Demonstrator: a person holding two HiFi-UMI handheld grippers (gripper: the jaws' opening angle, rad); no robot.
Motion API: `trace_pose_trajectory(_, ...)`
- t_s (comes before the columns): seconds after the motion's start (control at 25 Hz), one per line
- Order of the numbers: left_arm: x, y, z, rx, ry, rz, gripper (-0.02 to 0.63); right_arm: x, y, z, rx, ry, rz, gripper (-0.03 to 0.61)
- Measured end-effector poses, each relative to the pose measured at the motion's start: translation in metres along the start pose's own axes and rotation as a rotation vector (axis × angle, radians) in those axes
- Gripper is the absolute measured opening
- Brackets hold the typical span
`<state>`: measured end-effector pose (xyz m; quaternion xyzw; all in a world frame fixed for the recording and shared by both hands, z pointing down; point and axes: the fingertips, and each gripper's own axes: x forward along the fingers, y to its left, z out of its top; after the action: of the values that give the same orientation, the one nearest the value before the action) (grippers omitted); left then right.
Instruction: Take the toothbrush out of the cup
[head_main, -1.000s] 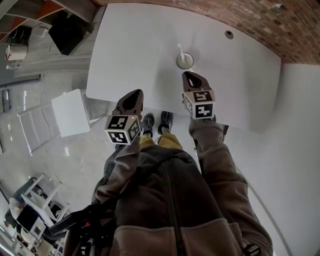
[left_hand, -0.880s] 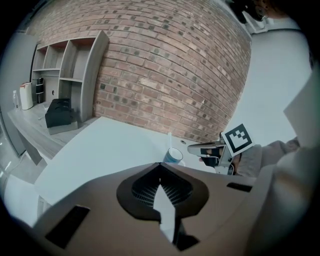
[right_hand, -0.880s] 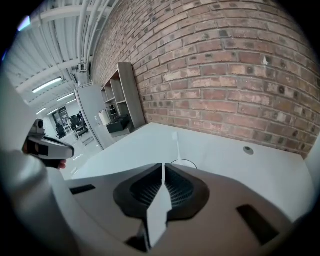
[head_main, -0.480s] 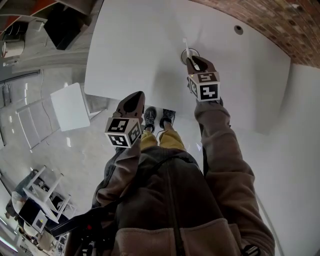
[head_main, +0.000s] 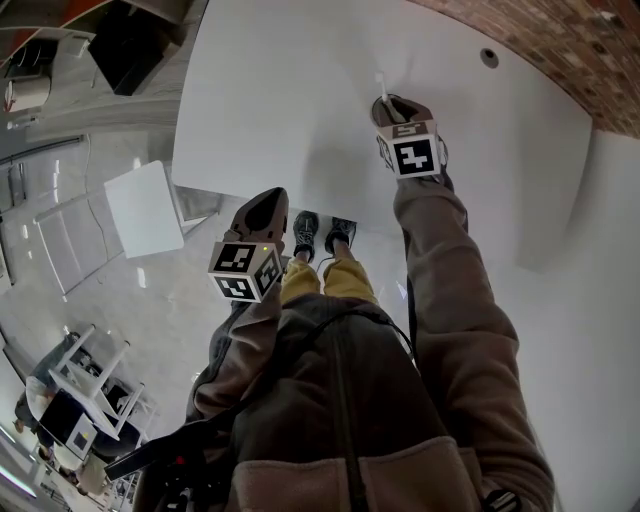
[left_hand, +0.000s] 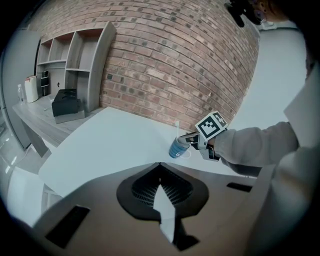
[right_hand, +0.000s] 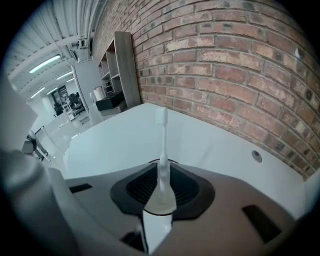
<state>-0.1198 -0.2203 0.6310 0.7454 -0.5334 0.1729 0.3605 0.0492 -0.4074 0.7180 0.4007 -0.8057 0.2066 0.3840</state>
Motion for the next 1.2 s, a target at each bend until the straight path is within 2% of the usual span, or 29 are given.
trace_pose_trajectory(0.24,-0.004,0.004,-0.004,0.002,0.005,0.009,0.003,0.006,0.003,0.001,-0.031,0.043,-0.012,0.061)
trace_pose_trajectory(0.36,-0.006,0.009,-0.005,0.007,-0.002,0.017,0.003,0.008,0.004,0.003,-0.03,0.023,-0.026,0.048)
trace_pose_trajectory(0.52,-0.009,0.009,0.004,0.019,-0.027,0.011,0.003,-0.014,0.003,0.017,-0.031,-0.059,-0.045,0.048)
trace_pose_trajectory(0.72,-0.013,-0.009,0.032,0.055,-0.085,-0.033,0.003,-0.076,0.0,0.042,-0.013,-0.192,-0.086,0.048)
trace_pose_trajectory(1.2,-0.052,-0.076,0.142,0.166,-0.321,-0.171,0.003,-0.254,0.025,0.103,0.099,-0.495,-0.184,0.048)
